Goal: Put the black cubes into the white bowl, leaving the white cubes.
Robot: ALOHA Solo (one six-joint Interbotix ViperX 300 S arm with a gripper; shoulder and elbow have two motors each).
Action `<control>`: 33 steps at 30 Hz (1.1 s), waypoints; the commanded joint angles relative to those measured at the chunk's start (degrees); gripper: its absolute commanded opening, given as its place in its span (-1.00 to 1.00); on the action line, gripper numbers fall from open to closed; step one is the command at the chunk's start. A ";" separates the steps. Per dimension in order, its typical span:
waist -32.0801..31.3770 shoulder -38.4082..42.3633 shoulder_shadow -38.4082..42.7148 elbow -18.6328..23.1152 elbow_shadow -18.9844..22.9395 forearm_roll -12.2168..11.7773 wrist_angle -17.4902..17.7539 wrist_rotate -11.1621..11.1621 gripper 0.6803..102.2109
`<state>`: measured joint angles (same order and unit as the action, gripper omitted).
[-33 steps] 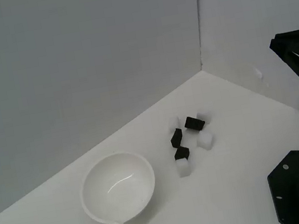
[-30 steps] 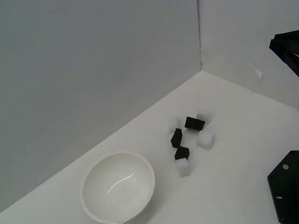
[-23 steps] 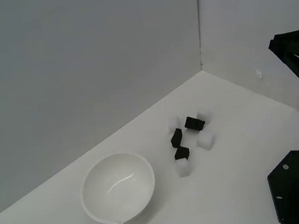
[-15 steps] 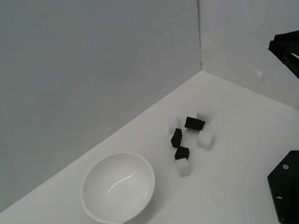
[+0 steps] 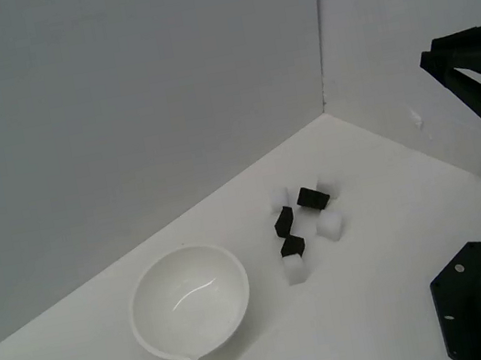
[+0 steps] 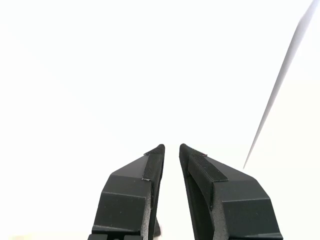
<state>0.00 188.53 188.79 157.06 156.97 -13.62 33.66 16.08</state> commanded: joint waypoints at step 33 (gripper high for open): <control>-8.79 -48.43 -48.87 -10.72 -10.63 -1.85 6.33 -0.35 -0.26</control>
<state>-7.91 140.54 140.45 146.95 146.95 -14.50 39.20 15.12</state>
